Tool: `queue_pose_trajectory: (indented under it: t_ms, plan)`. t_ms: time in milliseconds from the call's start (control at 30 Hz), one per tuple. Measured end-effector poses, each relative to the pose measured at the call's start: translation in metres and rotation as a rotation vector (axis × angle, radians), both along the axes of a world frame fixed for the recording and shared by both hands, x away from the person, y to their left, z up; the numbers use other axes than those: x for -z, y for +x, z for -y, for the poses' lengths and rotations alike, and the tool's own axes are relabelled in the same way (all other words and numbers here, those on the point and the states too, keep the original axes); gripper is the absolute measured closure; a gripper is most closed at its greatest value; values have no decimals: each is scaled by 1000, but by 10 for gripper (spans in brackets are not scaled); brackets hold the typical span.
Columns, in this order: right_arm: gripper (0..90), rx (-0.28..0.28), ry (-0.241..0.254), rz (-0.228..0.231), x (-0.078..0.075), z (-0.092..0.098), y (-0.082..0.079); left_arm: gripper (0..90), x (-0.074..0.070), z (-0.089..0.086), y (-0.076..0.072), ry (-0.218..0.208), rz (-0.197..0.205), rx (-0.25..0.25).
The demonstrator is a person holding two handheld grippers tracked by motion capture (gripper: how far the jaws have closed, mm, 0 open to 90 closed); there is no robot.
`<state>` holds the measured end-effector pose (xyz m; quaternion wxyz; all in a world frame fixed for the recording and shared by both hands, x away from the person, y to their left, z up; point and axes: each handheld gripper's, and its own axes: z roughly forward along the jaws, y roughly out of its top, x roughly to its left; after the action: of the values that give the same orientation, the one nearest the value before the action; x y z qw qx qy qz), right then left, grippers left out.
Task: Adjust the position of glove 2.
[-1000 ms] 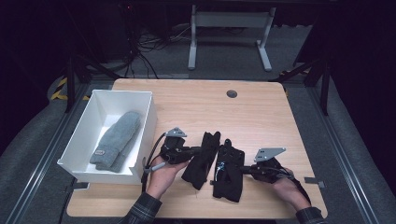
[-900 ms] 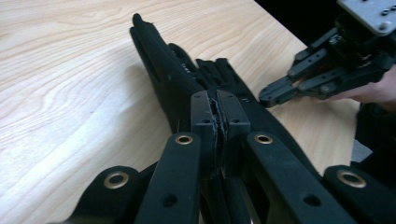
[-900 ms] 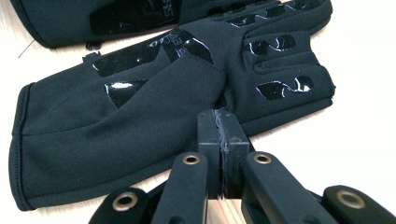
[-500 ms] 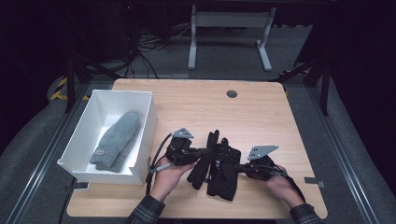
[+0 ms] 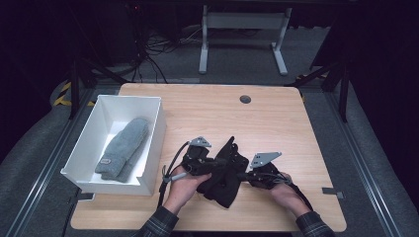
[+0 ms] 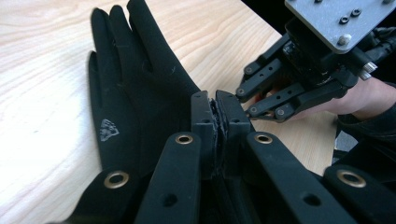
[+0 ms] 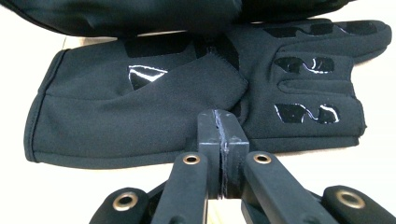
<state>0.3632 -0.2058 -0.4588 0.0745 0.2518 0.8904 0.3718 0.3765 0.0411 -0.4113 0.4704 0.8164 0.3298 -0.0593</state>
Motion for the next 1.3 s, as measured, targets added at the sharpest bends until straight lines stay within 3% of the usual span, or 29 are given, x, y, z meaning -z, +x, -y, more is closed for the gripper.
queue_pose_trajectory:
  t_ms: [233, 467, 533, 600, 700, 833, 867, 933, 1067, 1167, 1300]
  plan:
    - [900, -10, -1, 15, 1, -10, 3, 868, 14, 13, 4, 14, -30, 8]
    - [900, 6, 6, 11, 1, -4, 4, 865, 19, 23, 3, 16, -38, 22]
    - [900, 7, 7, 16, 2, -6, 4, 855, 21, 25, 3, 6, -38, 27]
    - [899, 8, 6, 20, 2, -6, 4, 831, 21, 26, 3, -40, -39, 38]
    - [897, 24, 8, 29, -2, 3, 3, 769, 19, 25, 2, -48, -17, 23]
    - [883, 70, 20, 38, -8, 24, 3, 862, 18, 24, 1, -23, 2, 30]
    - [821, 120, 26, 41, -11, 43, 4, 878, 20, 25, -1, -9, -1, 40]
    - [779, 139, 28, 41, -11, 49, 5, 890, 22, 27, -2, 0, -4, 46]
    - [531, 246, -5, 50, -6, 77, 11, 893, 32, 40, -7, 55, -17, 83]
    - [446, 313, -17, 57, -2, 90, 18, 895, 40, 46, -7, 98, -28, 87]
    - [353, 358, -29, 80, 2, 98, 23, 897, 44, 50, -9, 148, -35, 104]
